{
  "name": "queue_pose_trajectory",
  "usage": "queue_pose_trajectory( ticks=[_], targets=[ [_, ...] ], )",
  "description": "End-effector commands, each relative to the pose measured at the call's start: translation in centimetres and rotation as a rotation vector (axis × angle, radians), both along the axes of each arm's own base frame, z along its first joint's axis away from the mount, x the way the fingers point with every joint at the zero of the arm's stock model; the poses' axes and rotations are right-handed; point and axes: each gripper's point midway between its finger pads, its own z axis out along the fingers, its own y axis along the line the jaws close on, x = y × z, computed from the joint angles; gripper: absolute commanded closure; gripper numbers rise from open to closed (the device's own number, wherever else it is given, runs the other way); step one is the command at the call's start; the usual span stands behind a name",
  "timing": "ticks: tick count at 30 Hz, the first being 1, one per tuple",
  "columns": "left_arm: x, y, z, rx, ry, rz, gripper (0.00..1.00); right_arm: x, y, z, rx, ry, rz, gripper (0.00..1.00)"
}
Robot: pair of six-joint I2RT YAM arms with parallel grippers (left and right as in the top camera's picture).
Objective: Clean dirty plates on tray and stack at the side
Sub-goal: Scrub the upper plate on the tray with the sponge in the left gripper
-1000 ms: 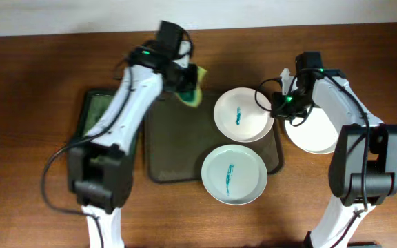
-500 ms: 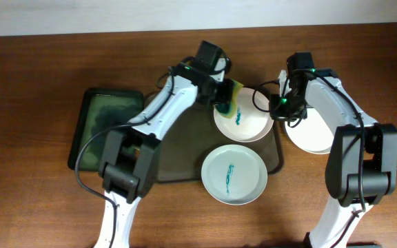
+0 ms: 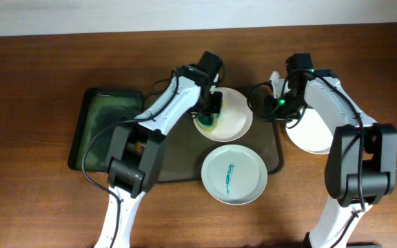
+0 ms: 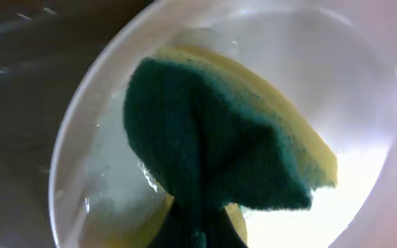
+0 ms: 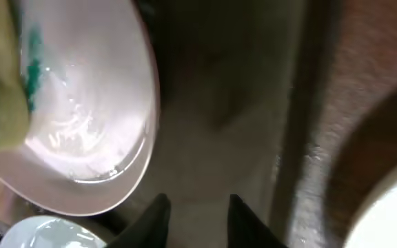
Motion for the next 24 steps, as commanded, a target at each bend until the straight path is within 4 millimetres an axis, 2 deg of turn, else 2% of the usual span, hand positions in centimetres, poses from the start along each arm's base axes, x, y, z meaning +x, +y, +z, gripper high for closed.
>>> queue_pose_trajectory(
  ticks=[1,3,8,9,10,11,14,16,18,21,23,24],
  targets=[
    [1.2,0.0,1.0,-0.034,-0.026,-0.022,1.00,0.8,3.2,0.0,0.047,-0.056,0.101,0.65],
    [0.7,-0.9,1.6,-0.088,0.000,-0.030,1.00,1.8,2.7,-1.0,-0.025,-0.061,0.031,0.64],
    [1.3,-1.6,4.2,-0.128,0.000,0.003,1.00,2.3,5.0,-3.0,0.016,-0.061,0.068,0.65],
    [1.3,-1.6,4.6,-0.129,-0.001,0.003,1.00,2.3,4.9,-3.4,-0.004,-0.051,0.043,0.71],
    [1.3,-1.6,4.9,-0.130,-0.002,0.004,1.00,2.3,4.5,-4.0,-0.030,-0.038,0.019,0.83],
    [1.3,-1.6,4.9,-0.129,0.004,0.021,1.00,2.3,4.1,-4.5,-0.049,-0.024,-0.011,0.91],
    [0.9,-1.8,3.5,-0.119,0.046,0.072,1.00,2.3,4.0,-4.6,-0.055,-0.018,-0.021,0.96],
    [0.2,-2.4,1.5,-0.097,0.079,0.058,1.00,2.2,4.0,-4.6,-0.056,-0.014,-0.020,0.96],
    [-1.2,-3.5,-1.5,-0.066,0.134,0.036,1.00,2.0,4.0,-4.6,-0.056,-0.008,-0.020,0.96],
    [-2.8,-4.6,-3.4,-0.060,0.190,0.015,1.00,1.9,4.0,-4.6,-0.057,-0.002,-0.022,0.96],
    [-2.8,-4.0,-3.6,-0.011,0.168,0.000,1.00,1.8,3.9,-4.7,-0.056,0.007,-0.041,0.96],
    [-2.4,-2.6,-3.9,0.071,0.133,-0.007,1.00,1.8,3.9,-4.7,-0.056,0.007,-0.041,0.96]
  ],
)
